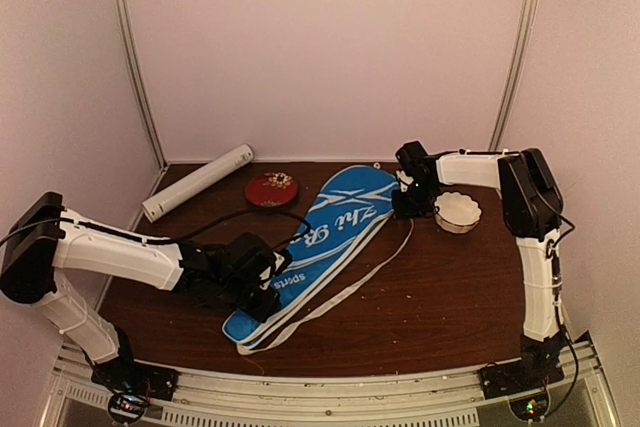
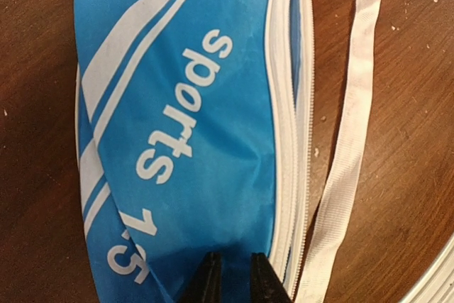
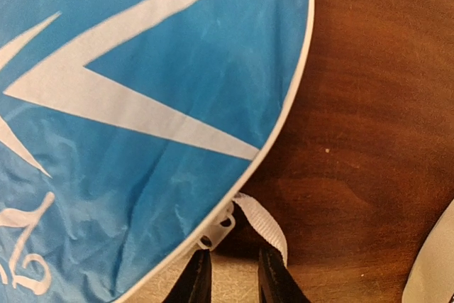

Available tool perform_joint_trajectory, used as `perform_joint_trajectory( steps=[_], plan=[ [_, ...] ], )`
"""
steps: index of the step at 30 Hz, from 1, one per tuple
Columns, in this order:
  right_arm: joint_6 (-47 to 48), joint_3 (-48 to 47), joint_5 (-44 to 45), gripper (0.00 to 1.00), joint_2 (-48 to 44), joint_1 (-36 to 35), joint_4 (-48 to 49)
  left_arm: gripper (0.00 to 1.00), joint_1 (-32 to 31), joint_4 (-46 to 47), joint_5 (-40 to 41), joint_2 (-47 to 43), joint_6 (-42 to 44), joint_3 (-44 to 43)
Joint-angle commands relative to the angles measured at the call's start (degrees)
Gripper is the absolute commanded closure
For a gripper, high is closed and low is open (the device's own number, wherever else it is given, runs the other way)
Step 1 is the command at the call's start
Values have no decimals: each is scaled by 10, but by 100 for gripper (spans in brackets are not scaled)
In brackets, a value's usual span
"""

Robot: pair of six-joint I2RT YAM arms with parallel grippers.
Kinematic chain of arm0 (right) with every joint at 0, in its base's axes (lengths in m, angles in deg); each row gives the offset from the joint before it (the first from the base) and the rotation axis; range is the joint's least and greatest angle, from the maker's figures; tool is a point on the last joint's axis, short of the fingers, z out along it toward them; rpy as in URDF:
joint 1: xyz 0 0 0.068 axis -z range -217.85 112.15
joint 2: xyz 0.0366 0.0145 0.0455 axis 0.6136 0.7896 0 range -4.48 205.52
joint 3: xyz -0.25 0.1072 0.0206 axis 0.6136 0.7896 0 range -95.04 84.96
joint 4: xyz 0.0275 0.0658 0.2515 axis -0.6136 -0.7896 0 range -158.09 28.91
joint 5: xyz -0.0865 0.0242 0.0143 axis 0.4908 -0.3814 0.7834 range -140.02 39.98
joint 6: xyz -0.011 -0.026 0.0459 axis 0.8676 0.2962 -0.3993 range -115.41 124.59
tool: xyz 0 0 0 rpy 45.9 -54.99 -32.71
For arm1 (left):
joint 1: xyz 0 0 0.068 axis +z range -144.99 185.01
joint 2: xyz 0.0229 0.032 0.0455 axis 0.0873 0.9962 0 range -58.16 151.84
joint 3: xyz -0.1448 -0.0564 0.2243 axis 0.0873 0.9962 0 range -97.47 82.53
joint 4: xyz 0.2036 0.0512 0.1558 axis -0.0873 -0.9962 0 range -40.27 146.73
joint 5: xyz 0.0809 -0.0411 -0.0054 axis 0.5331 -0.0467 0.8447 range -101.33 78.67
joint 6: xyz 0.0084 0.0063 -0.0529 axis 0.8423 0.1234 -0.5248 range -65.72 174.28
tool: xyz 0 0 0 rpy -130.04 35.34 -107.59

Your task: Pack up the badminton gear

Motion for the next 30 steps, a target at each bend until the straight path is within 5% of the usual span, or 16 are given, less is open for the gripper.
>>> perform_joint_trajectory(
  steps=[1,19,30],
  plan=[
    [5,56,-15,75,-33,3,6,83,8,-108,8,12,-9,51],
    [1,285,-71,77,-171,-54,78,75,57,-165,54,-138,-12,71],
    [-78,221,-91,70,-154,-56,129,66,67,-106,29,-104,12,27]
  ],
)
